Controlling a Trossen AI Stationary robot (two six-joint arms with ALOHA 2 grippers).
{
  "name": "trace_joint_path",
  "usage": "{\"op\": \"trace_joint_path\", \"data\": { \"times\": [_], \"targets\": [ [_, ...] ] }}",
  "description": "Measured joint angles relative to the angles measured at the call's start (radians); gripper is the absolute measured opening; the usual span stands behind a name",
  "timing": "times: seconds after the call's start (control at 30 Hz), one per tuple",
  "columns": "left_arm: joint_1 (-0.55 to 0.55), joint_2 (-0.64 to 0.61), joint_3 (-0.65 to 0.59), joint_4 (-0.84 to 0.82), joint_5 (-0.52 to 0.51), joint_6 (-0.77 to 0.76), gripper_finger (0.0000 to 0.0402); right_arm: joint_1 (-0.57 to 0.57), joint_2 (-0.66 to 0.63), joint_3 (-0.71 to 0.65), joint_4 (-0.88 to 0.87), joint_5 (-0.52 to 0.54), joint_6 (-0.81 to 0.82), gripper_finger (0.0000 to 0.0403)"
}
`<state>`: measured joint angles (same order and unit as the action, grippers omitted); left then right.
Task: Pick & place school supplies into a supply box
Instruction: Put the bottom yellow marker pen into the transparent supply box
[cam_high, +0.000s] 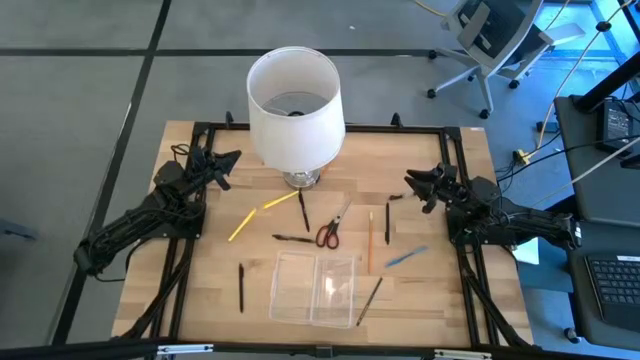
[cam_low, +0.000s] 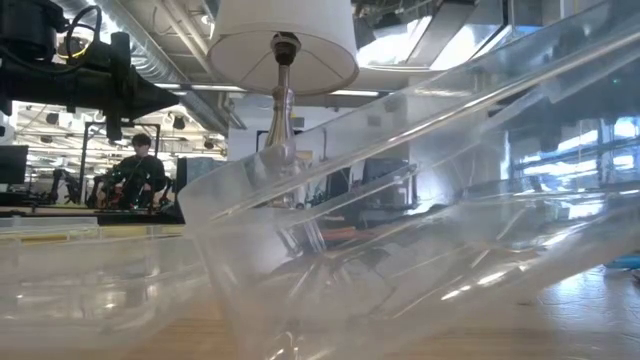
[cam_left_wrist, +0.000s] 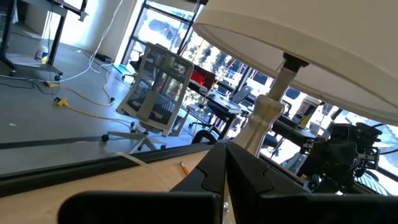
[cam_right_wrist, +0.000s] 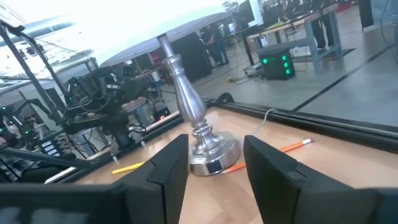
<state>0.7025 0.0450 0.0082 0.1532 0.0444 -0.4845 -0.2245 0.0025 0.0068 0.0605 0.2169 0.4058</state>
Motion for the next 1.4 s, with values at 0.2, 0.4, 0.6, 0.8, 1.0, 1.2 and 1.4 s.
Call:
{"op": "trace_joint_path", "data": {
  "times": [0.2,0.4,0.6,0.8,1.0,1.2,1.4],
  "targets": [
    [0.0,0.0,0.0,0.0,-0.03,0.034,0.0006,0.0,0.0,0.0,0.0,0.001,0.106,0.0159],
    [0.0,0.0,0.0,0.0,-0.004,0.011,0.0006,0.0,0.0,0.0,0.0,0.002,0.112,0.0159],
    [0.0,0.001,0.0,0.0,0.006,0.008,0.0017,0.0,0.0,0.0,0.0,0.002,0.11,0.0159],
    [0.0,0.001,0.0,0.0,0.042,0.014,0.0064,0.0,0.0,0.0,0.0,0.003,0.078,0.0159],
    [0.0,0.001,0.0,0.0,0.037,0.034,0.0117,0.0,0.0,0.0,0.002,0.028,0.052,0.0159],
    [0.0,0.001,0.0,0.002,0.037,0.011,0.0138,0.0,0.0,0.0,0.003,0.037,0.007,0.0159],
    [-0.001,0.023,0.076,-0.094,0.134,0.084,0.0136,0.0,0.0,0.0,0.003,0.039,0.005,0.0159]
  ]
}}
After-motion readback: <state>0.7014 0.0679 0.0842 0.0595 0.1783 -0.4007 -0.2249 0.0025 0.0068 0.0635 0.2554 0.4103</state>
